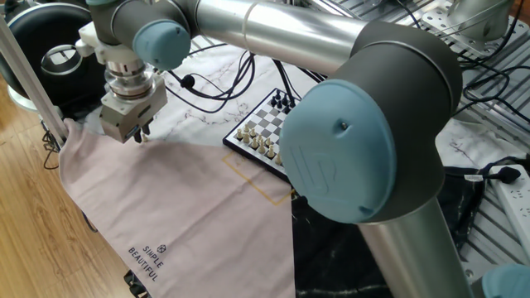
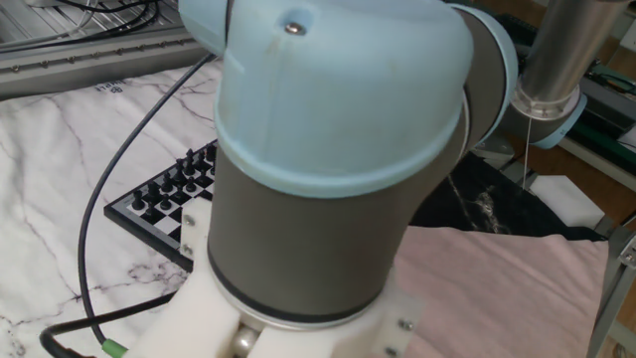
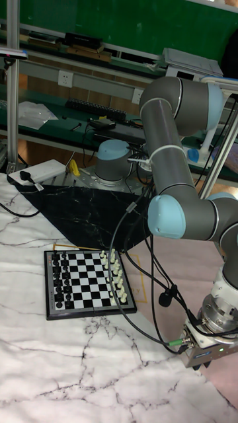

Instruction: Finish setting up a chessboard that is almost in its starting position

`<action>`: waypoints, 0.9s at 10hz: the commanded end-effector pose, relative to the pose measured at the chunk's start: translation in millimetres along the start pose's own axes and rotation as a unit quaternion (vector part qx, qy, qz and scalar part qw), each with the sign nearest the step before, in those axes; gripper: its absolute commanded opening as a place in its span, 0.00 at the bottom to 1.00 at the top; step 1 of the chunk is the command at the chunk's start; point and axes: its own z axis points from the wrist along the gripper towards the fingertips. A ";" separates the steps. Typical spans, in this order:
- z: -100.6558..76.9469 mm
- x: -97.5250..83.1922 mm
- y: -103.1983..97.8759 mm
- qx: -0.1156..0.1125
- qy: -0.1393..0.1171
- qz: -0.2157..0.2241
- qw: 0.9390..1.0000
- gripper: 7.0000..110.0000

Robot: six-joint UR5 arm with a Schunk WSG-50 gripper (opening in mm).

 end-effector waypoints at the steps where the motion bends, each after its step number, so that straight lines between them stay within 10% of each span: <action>1: -1.6 -1.9 0.1 0.004 0.001 0.018 1.000 0.00; 9: -17.0 8.1 -10.4 0.017 0.019 0.026 0.999 0.00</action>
